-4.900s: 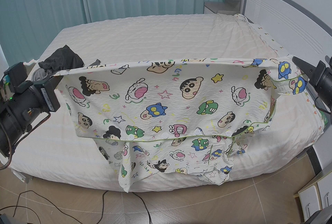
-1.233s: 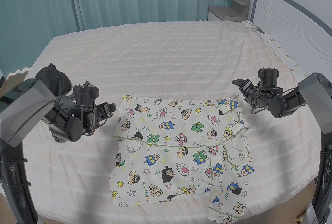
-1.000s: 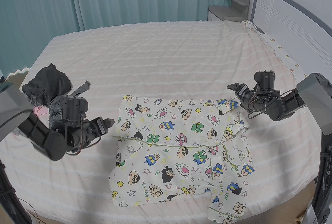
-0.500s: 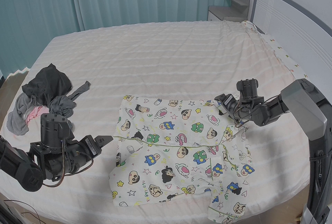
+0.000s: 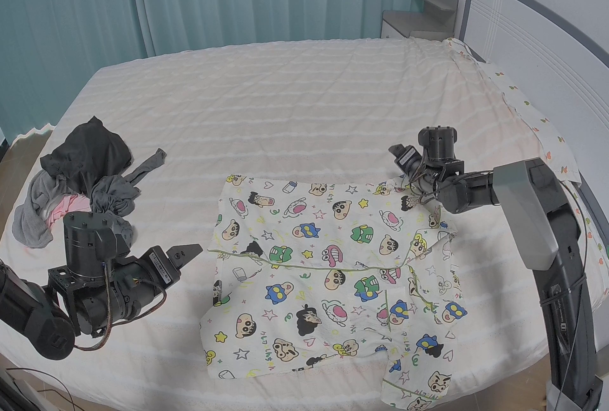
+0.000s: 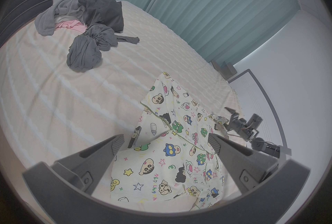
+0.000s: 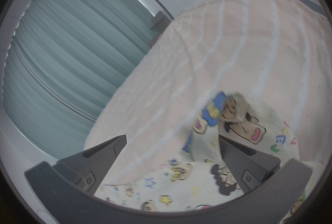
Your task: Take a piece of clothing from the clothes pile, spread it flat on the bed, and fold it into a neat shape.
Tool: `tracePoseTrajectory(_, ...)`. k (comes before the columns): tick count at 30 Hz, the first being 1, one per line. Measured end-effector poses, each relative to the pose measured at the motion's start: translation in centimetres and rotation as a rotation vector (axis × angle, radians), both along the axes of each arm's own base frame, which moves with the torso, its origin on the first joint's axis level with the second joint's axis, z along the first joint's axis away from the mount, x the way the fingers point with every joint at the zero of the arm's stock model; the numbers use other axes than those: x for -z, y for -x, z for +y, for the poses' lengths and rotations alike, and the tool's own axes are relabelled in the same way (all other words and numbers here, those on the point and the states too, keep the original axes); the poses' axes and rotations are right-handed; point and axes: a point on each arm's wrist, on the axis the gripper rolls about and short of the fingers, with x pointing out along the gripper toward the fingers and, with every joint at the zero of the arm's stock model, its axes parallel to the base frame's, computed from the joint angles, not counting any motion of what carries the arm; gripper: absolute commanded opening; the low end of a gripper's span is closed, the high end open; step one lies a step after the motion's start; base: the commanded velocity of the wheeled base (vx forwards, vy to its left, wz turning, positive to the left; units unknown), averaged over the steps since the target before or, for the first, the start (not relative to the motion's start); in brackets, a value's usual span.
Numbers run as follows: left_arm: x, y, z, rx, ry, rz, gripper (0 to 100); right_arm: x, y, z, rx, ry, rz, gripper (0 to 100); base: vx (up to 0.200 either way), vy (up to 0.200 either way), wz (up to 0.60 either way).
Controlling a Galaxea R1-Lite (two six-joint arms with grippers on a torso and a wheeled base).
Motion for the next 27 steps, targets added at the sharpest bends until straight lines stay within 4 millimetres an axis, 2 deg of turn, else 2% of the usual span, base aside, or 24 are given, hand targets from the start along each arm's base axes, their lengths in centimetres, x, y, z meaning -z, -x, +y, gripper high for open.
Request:
tracePoseTrajectory(5, 0.0, 0.0, 0.1, -0.005, 0.001, -0.005, 100, 4.5, -0.4, 0.0, 0.024, 0.052, 0.116, 100, 0.000, 0.000, 0.00)
tracePoseTrajectory(8, 0.1, 0.1, 0.2, -0.007, 0.001, -0.004, 100, 5.1, -0.6, -0.2, 0.031, 0.057, 0.124, 100, 0.000, 0.000, 0.00)
tracePoseTrajectory(10, 0.1, 0.1, 0.2, -0.007, 0.001, -0.004, 100, 4.6, -0.6, -0.3, 0.034, 0.056, 0.120, 100, 0.000, 0.000, 0.00)
tracePoseTrajectory(14, 0.1, 0.1, 0.2, -0.007, 0.001, -0.004, 100, 1.4, -0.6, -0.7, 0.042, 0.037, 0.053, 100, 0.000, 0.000, 0.00)
tracePoseTrajectory(17, 0.1, 0.1, 0.2, -0.006, 0.000, -0.003, 100, -2.0, -0.2, -0.8, 0.041, 0.019, -0.017, 100, 0.000, 0.000, 0.00)
tracePoseTrajectory(22, 0.2, 0.2, 0.1, -0.002, 0.000, 0.000, 100, -8.2, 1.0, -0.8, 0.039, -0.013, -0.135, 100, 0.000, 0.000, 0.00)
tracePoseTrajectory(27, 0.2, 0.3, 0.0, 0.002, 0.001, 0.001, 100, -12.3, 2.4, -1.1, 0.045, -0.019, -0.180, 100, 0.000, 0.000, 0.00)
